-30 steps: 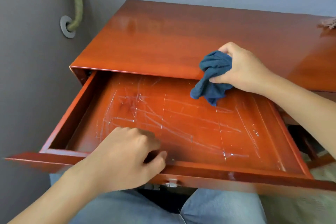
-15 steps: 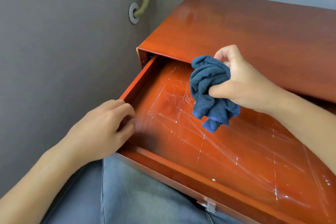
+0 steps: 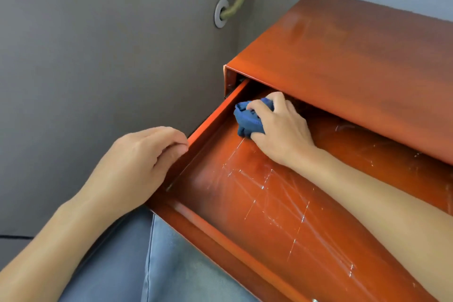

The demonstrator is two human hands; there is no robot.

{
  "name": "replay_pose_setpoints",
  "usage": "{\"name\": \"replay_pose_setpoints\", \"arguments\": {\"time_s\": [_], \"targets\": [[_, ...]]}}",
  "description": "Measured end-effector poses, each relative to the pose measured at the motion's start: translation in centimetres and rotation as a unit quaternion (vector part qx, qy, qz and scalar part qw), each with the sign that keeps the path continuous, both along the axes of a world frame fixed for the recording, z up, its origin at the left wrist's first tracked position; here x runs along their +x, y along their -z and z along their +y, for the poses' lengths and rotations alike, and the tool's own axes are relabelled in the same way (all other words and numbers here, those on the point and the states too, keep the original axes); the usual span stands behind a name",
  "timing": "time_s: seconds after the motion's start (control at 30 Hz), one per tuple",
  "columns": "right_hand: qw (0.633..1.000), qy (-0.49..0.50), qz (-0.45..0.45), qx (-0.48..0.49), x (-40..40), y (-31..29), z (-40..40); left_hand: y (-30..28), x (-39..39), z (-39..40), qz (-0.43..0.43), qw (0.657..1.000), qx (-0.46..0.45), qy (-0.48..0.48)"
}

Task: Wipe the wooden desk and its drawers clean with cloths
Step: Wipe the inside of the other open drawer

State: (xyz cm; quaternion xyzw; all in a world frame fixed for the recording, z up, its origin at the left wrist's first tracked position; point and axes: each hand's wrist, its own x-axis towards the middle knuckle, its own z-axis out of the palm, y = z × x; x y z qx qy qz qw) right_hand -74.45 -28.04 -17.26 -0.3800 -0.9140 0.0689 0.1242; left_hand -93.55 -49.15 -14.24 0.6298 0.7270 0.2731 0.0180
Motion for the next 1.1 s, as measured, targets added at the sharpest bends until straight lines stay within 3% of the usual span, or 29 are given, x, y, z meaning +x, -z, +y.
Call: {"name": "replay_pose_setpoints", "arguments": {"time_s": [0.07, 0.17, 0.23, 0.33, 0.4, 0.47, 0.57, 0.67, 0.73, 0.83, 0.9, 0.97, 1.03, 1.1], "targets": [[0.997, -0.016, -0.07, -0.027, -1.6, 1.1, 0.2, 0.4, -0.1, -0.1, -0.07, 0.997, 0.022, -0.036], [0.997, -0.057, -0.051, -0.013, -2.8, 1.4, -1.1, 0.8, 0.0, 0.0, -0.114, 0.99, 0.035, -0.074], [0.99, -0.14, -0.024, -0.023, -3.1, 1.4, -4.1, 0.7, 0.2, 0.2, -0.086, 0.994, 0.007, -0.072], [0.951, -0.299, 0.006, -0.081, -3.1, 1.6, -9.4, 0.4, 0.5, 0.3, -0.05, 0.996, -0.039, -0.066], [0.934, -0.352, 0.009, -0.067, -2.6, 1.8, -9.6, 0.6, 0.3, 0.3, -0.034, 0.995, -0.062, -0.071], [0.949, -0.313, 0.001, -0.021, -1.6, 1.9, -6.7, 0.7, 0.3, 0.3, -0.011, 0.995, -0.062, -0.08], [0.986, -0.138, 0.025, 0.088, -0.8, 2.4, -0.4, 0.8, 0.4, 0.3, -0.012, 0.993, -0.051, -0.103], [0.995, -0.016, 0.02, 0.1, -1.9, 2.7, 1.6, 0.5, 0.7, 0.6, -0.011, 0.993, -0.038, -0.107], [0.992, -0.044, 0.036, 0.113, -3.2, 3.0, -0.9, 0.3, 0.8, 0.8, -0.01, 0.993, -0.041, -0.107], [0.979, -0.19, 0.036, 0.068, -2.7, 3.0, -6.0, 0.4, 0.6, 0.4, 0.001, 0.992, -0.062, -0.106], [0.95, -0.312, 0.012, -0.009, -0.8, 2.2, -7.2, 0.7, 0.5, -0.1, 0.011, 0.992, -0.073, -0.099], [0.927, -0.374, -0.008, -0.003, 0.5, 2.2, -5.8, 0.8, 0.5, -0.4, 0.027, 0.992, -0.083, -0.088], [0.955, -0.291, 0.007, 0.057, 0.2, 2.6, -3.2, 0.8, 0.3, -0.1, 0.037, 0.992, -0.104, -0.063], [0.987, -0.112, 0.035, 0.113, -1.2, 2.9, -0.5, 0.8, 0.1, 0.2, 0.045, 0.991, -0.116, -0.044]]}}
